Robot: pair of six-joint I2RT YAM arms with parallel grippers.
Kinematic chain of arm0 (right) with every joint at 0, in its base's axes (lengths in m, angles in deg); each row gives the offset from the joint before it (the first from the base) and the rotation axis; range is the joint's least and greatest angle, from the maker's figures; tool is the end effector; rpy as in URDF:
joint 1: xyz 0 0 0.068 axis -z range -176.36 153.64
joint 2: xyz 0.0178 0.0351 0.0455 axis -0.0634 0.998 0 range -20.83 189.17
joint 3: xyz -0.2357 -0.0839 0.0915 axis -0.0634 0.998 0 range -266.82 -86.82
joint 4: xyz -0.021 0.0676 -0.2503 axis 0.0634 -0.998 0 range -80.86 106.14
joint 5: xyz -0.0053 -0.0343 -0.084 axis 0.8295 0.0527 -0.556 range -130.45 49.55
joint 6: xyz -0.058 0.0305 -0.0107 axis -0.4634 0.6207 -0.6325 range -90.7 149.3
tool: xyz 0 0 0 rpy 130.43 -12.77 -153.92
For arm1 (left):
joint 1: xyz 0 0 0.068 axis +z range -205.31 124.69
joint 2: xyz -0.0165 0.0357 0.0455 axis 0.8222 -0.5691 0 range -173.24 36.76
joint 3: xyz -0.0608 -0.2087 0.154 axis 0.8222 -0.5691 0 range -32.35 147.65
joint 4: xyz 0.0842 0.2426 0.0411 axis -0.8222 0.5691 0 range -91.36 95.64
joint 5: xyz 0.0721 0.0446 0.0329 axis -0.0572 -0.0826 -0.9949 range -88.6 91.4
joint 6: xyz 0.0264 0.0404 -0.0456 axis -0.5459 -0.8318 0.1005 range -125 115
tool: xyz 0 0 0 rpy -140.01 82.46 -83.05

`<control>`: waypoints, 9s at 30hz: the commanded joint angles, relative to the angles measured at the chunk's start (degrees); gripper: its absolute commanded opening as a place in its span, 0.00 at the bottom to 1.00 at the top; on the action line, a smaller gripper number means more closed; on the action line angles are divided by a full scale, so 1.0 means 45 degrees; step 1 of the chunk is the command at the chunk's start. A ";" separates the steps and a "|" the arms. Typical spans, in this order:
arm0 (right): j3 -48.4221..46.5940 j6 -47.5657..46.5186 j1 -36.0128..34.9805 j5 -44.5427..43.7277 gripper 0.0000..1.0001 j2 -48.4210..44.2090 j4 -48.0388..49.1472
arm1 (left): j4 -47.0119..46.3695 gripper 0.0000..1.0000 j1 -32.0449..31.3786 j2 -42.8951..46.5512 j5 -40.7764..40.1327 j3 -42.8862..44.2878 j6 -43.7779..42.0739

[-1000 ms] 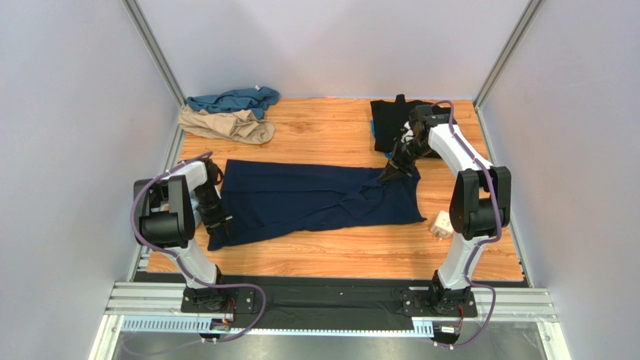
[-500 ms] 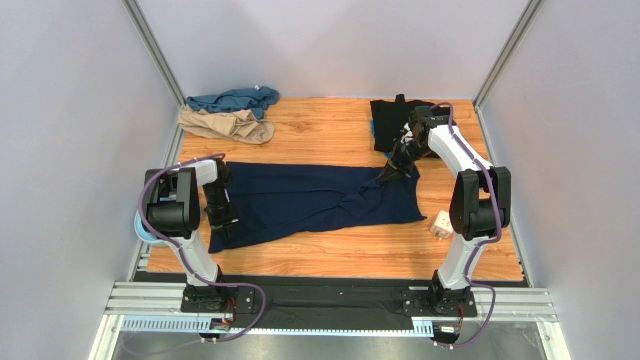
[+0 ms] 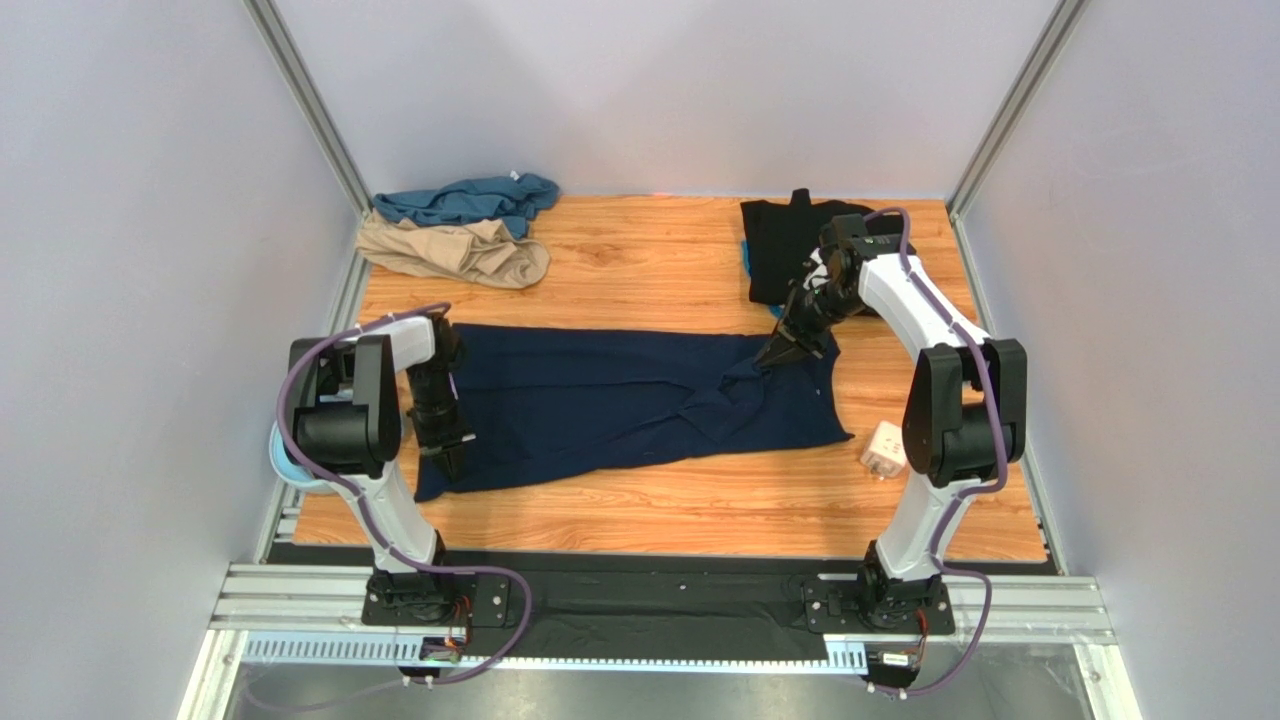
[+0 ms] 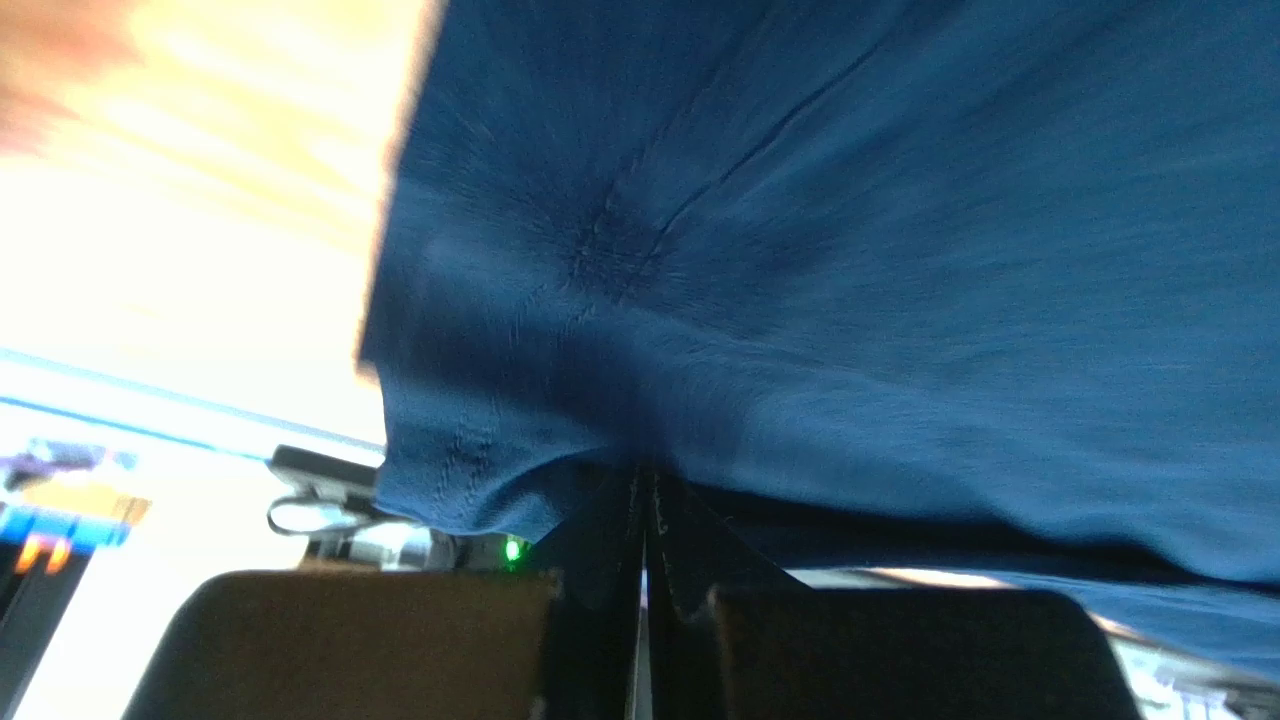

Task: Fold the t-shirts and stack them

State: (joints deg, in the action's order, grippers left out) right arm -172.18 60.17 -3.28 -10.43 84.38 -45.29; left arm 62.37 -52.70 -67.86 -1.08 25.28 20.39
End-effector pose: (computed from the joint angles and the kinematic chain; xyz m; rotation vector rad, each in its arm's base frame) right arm 0.3493 0.0689 0.2175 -0.5624 -2.9462 -0.8349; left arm 0.2498 0.0137 0.1070 0.6646 -2.7109 -0.1599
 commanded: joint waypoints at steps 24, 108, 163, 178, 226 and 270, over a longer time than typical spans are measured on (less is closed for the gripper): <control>0.0746 -0.0122 0.0326 0.0438 0.00 -0.1290 0.0389 | 0.0896 0.37 -0.0248 0.2621 0.1137 0.1395 -0.1208; 0.1801 -0.0044 0.0893 0.1277 0.00 -0.1661 0.1014 | 0.0702 0.31 -0.0541 0.1568 0.1508 0.0378 -0.1598; 0.1372 0.0151 0.1303 0.2059 0.00 -0.1583 0.1385 | 0.0703 0.45 -0.1049 0.0515 0.0610 0.0729 -0.1384; 0.1391 0.0268 0.1420 0.2215 0.00 -0.1836 0.1346 | 0.0624 0.41 -0.1205 -0.0364 0.0141 0.0944 -0.1306; 0.3773 -0.0318 0.2143 0.1610 0.00 -0.5018 -0.1250 | 0.2420 0.00 -0.1342 0.2291 0.1430 0.2994 -0.2243; 0.0825 -0.0552 0.2162 -0.0635 0.00 -0.1250 -0.0040 | 0.1523 0.00 -0.1362 -0.2961 -0.1969 0.8032 -0.2126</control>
State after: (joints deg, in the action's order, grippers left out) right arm -166.65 58.36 6.09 -11.20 78.92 -46.78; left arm 69.19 -58.73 -80.06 -7.90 57.32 11.67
